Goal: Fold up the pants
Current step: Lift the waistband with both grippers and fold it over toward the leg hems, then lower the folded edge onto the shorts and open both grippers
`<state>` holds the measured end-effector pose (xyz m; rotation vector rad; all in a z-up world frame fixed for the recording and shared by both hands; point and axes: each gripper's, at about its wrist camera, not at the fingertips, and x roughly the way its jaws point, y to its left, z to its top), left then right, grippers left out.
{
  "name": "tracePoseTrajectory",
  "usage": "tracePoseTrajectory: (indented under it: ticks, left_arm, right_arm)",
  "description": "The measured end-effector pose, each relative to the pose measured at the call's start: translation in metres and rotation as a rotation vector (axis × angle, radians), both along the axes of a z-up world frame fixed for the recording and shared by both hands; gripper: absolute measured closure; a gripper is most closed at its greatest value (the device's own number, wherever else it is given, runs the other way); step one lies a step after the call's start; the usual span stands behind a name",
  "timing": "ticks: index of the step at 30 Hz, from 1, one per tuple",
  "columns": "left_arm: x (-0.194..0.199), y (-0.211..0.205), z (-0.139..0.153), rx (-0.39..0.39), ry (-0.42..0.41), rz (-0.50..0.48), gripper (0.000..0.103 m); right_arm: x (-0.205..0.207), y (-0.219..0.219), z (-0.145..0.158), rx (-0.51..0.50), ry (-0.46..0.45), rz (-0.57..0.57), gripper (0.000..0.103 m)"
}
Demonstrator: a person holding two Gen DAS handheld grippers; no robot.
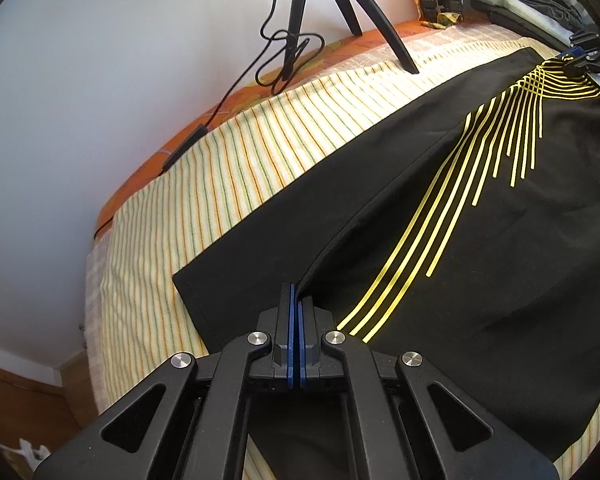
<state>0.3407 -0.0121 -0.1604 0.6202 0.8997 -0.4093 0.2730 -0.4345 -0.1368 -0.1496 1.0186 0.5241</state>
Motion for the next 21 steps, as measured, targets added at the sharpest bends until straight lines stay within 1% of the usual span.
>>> tracePoseTrajectory:
  ticks: [4, 7, 9, 11, 14, 15, 16, 21]
  left_arm:
    - [-0.004, 0.005, 0.015, -0.017, -0.015, -0.004, 0.103]
    - [-0.002, 0.005, 0.026, -0.004, -0.036, -0.015, 0.103]
    - [0.004, 0.004, 0.031, 0.006, -0.043, -0.02, 0.103]
    - [0.013, 0.003, 0.031, 0.013, -0.046, -0.017, 0.103]
    - [0.027, 0.002, 0.025, 0.01, -0.024, -0.003, 0.103]
    - [0.031, 0.002, 0.021, 0.023, -0.019, -0.004, 0.103]
    - [0.033, 0.001, 0.018, 0.034, -0.016, -0.005, 0.103]
    - [0.042, 0.001, 0.007, 0.057, 0.0, -0.004, 0.102]
  right_arm:
    - [-0.008, 0.01, 0.02, -0.049, -0.063, 0.001, 0.087]
    - [-0.007, 0.012, 0.035, -0.065, -0.109, -0.002, 0.091]
    - [0.0, 0.013, 0.039, -0.076, -0.117, -0.016, 0.092]
    - [0.013, 0.015, 0.036, -0.098, -0.117, -0.038, 0.092]
    - [0.035, 0.016, 0.024, -0.109, -0.097, -0.069, 0.092]
    - [0.038, 0.017, 0.02, -0.116, -0.089, -0.071, 0.092]
    - [0.044, 0.019, 0.013, -0.143, -0.086, -0.074, 0.092]
    - [0.055, 0.02, -0.007, -0.174, -0.057, -0.082, 0.093]
